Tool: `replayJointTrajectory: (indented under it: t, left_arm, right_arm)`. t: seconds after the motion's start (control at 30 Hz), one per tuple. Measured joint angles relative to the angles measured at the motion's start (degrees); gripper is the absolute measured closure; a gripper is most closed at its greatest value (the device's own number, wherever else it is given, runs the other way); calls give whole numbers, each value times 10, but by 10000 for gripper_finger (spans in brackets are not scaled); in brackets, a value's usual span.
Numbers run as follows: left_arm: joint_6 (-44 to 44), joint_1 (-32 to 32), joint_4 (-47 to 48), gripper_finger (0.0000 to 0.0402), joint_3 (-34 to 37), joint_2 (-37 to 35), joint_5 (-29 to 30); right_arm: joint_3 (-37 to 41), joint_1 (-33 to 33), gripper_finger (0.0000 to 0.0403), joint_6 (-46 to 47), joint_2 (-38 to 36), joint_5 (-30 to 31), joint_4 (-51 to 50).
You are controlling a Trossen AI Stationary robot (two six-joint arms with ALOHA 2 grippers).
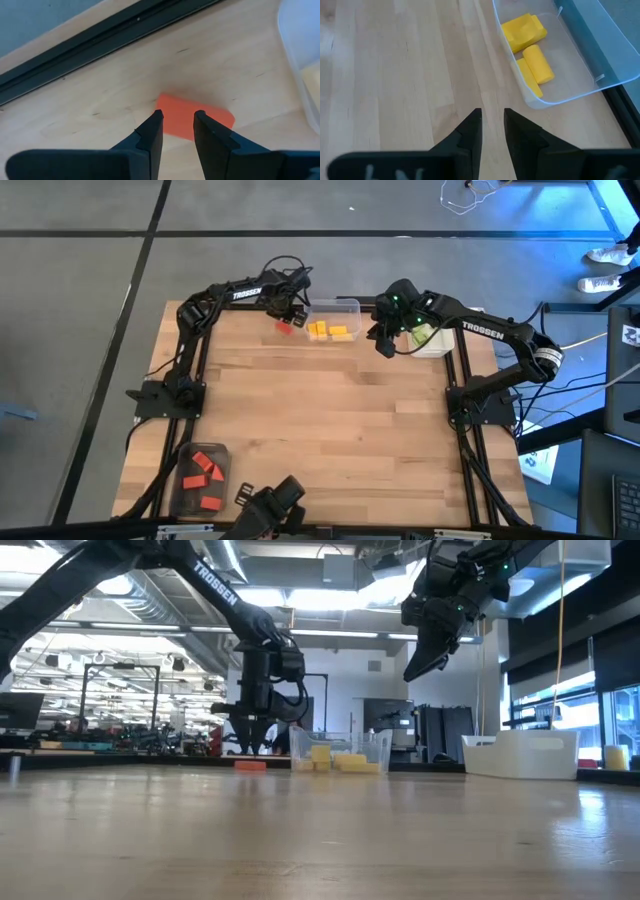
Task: Sort & place blocks by color
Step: Put the orange rectangular block into the black bin
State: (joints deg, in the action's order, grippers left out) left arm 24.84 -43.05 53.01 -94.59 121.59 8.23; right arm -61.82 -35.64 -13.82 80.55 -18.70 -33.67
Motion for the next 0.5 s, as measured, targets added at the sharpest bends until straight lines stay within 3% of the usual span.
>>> replayJointTrajectory:
  t: [0.5]
  left_arm:
    - [-28, 2, 0, 304, 48, -3, 2]
  right_arm:
    - [0, 0, 321, -1, 0, 0, 0]
